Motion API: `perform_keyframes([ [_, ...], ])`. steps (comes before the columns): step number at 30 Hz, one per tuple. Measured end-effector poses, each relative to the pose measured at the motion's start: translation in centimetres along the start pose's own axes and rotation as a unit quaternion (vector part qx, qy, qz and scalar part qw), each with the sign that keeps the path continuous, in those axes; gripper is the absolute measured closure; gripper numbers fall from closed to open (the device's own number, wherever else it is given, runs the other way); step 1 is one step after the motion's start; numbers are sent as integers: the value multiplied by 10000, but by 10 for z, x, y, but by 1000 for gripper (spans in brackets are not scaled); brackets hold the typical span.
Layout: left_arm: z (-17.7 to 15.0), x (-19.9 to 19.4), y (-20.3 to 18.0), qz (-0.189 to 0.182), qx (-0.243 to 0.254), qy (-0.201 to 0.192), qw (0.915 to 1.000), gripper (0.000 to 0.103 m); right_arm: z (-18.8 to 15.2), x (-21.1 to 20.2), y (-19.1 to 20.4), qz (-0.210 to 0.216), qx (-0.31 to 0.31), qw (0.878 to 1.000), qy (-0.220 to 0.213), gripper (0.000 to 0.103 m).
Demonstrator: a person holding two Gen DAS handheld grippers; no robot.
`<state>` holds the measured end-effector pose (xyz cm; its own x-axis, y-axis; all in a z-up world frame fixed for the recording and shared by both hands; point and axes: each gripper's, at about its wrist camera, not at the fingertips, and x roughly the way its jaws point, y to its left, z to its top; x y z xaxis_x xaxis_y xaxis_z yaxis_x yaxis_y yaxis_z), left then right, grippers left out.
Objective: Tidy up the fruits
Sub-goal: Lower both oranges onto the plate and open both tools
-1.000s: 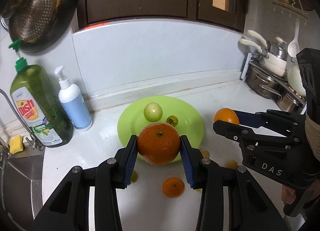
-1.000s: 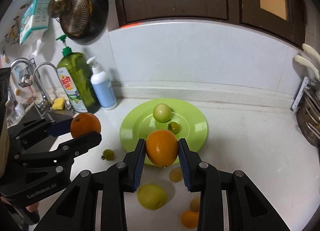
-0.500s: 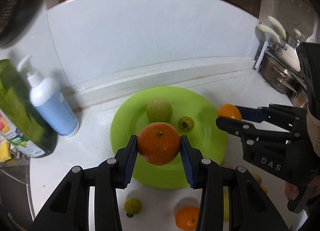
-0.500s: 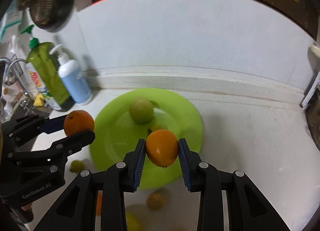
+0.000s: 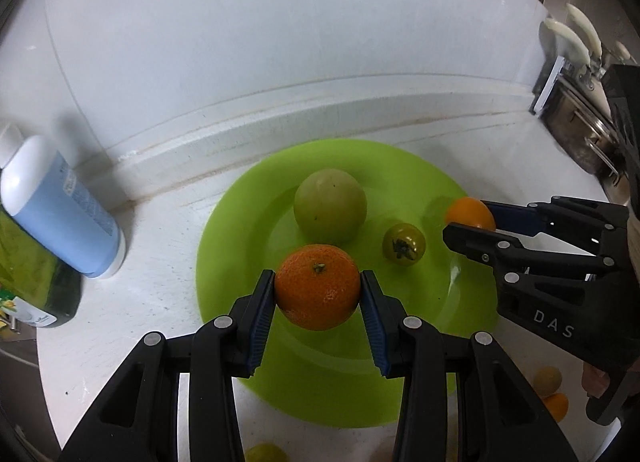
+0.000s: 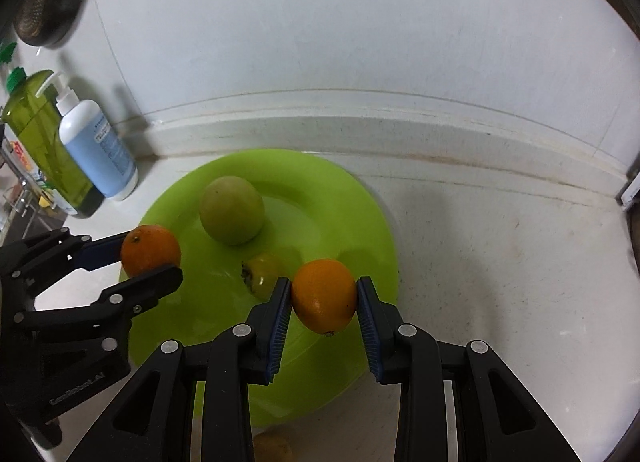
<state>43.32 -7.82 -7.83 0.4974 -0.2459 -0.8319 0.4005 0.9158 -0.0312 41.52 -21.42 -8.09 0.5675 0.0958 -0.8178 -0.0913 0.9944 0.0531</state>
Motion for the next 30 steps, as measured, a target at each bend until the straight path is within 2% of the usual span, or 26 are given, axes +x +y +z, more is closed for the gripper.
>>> perform_keyframes([
  [13, 3, 16, 0, 39, -35, 143, 9999, 61, 0, 9, 0, 7, -41, 10000, 74, 68],
  [15, 4, 12, -1, 55, -50, 80, 9999, 60, -1, 7, 2, -24, -90, 10000, 21, 67],
  [17, 4, 6, 0, 68, -66, -1, 10000, 56, -2, 2, 3, -82, -111, 9999, -35, 61],
  [26, 0, -45, -2, 100, -35, -567, 9983, 45, -9, -35, 4, -35, 45, 9993, -380, 60],
  [30, -8, -74, -4, 124, 51, -835, 9964, 41, -14, -57, 8, -38, 77, 9980, -632, 54],
])
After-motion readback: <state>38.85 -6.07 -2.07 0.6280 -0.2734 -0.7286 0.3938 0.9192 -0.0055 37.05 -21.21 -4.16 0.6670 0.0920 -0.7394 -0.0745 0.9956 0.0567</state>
